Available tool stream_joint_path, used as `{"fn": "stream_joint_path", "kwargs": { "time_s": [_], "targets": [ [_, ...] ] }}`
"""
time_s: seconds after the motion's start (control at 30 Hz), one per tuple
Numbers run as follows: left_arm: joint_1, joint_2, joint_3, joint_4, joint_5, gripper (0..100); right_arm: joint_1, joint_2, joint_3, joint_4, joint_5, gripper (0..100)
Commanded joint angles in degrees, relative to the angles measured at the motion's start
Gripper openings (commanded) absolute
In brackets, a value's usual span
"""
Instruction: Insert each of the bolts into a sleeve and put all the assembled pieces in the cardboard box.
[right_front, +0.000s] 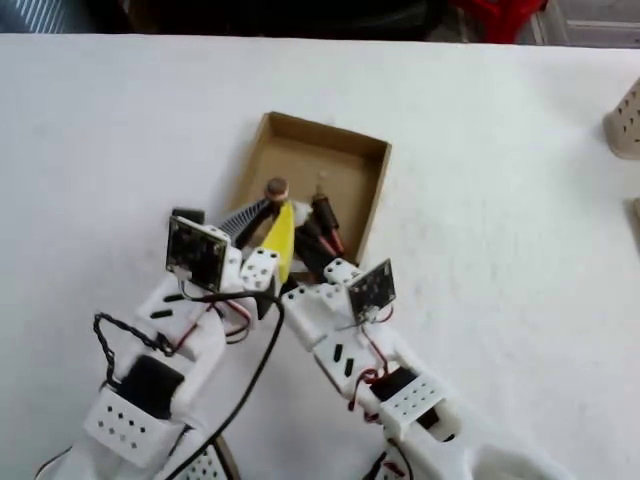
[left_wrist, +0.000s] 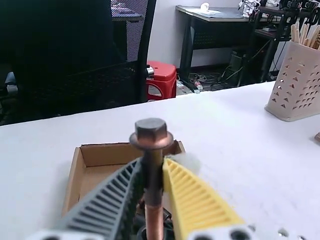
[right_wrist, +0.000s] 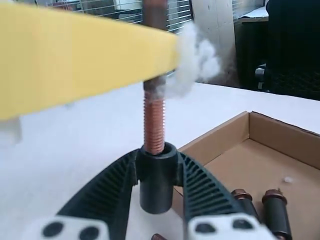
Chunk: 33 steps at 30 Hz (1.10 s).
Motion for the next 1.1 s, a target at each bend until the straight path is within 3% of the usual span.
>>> {"fn": "stream_joint_path", "kwargs": {
  "time_s": [0.0, 0.27, 0.8, 1.07],
  "targets": [
    [0.7, -0.7, -0.7, -0.2, 0.0, 2, 0.3, -0.9, 0.4, -1.0, -0.3, 1.6],
    [0.7, -0.6, 1.5, -5.7, 0.1, 2, 0.3, -0.9, 0.4, -1.0, -0.3, 1.6],
    [2.2, -0.6, 3.1, -2.7, 0.1, 3, 0.3, -0.9, 0.4, -0.2, -0.3, 1.6],
    [0.8, -0.6, 3.1, 2.1, 0.1, 21, 0.4, -0.9, 0.4, 0.9, -0.3, 1.6]
  ]
}}
